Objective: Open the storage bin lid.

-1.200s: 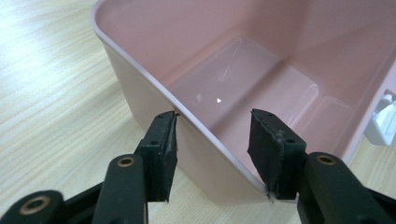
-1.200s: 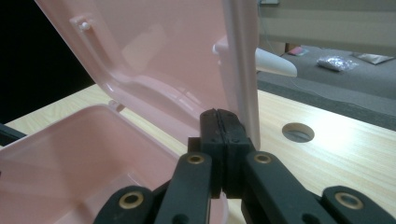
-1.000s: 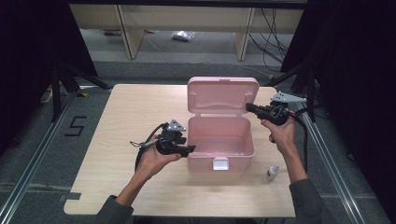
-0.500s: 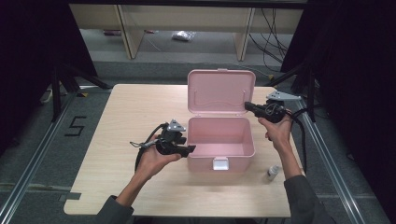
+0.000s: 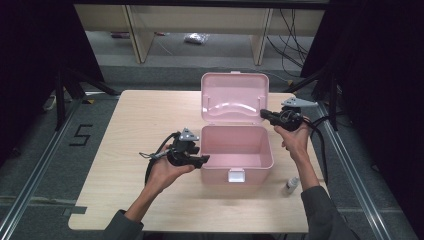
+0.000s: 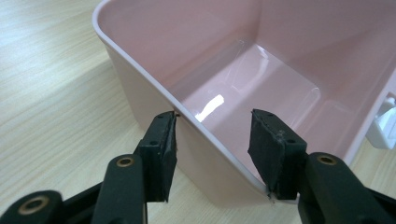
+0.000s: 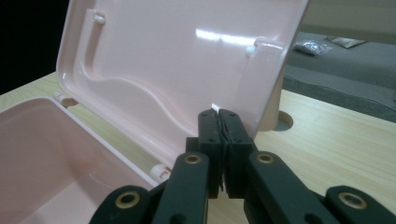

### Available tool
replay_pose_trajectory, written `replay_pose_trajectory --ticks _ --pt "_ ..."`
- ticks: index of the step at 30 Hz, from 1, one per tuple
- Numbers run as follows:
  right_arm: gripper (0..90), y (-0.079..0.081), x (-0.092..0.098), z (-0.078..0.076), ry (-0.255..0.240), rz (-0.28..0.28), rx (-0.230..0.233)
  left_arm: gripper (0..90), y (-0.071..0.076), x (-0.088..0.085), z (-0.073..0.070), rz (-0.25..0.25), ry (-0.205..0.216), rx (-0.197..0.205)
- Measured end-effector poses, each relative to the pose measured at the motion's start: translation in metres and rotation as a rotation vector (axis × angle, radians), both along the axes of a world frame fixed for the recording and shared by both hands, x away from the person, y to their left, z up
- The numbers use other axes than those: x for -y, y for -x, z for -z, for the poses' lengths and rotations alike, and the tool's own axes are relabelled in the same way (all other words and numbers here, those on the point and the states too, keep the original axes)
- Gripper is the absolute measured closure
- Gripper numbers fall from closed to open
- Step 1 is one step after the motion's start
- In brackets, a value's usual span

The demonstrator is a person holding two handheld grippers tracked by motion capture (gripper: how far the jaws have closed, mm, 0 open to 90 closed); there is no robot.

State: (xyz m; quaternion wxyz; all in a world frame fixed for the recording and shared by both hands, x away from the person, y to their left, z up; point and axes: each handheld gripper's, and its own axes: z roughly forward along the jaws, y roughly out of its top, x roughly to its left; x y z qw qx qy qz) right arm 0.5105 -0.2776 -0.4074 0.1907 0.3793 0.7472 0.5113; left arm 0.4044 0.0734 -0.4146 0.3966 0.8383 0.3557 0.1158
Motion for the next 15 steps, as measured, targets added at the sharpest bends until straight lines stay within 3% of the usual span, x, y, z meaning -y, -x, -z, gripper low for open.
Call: replay_pose_trajectory --ticks 3,9,10,15 --pt "86.2 0.001 0.000 -0.001 0.007 -0.001 0.018 50.4 0.000 0.001 0.000 0.000 -0.005 0.008" --pt "84.0 0.010 0.000 -0.003 -0.004 -0.008 -0.005 49.9 0.001 0.002 0.000 -0.002 -0.002 0.000" --pt "83.7 0.010 0.002 -0.004 0.021 -0.012 0.026 49.8 0.001 0.002 0.000 -0.001 -0.003 0.002" --pt "81.7 0.019 -0.001 -0.005 0.006 -0.021 0.008 49.6 0.001 0.002 0.000 0.001 -0.006 0.007"
